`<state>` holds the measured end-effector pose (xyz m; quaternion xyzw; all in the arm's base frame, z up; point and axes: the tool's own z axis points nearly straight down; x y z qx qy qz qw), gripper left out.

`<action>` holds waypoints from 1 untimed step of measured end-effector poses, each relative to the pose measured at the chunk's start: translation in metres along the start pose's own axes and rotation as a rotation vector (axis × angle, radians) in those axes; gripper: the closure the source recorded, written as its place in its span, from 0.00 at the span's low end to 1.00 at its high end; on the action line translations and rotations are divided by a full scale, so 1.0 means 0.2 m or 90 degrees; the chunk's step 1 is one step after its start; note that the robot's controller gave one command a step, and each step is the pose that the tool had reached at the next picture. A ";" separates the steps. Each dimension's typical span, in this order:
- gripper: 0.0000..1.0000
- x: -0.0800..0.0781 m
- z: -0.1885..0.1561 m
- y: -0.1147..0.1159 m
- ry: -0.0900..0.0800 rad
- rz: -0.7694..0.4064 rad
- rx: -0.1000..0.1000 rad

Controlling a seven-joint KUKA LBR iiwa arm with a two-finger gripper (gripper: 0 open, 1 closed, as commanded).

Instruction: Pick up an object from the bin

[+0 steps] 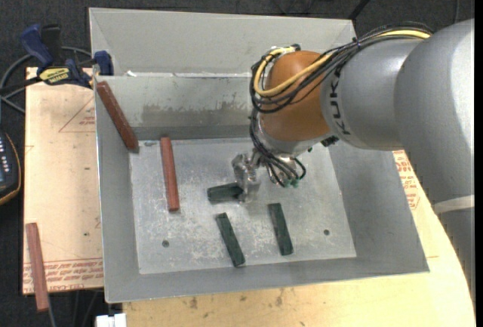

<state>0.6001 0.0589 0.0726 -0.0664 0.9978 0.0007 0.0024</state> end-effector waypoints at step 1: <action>1.00 -0.15 -0.83 -0.06 -0.006 -0.004 0.001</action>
Offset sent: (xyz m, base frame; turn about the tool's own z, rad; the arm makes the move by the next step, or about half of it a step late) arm 0.0272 -0.0092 0.1612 -0.0076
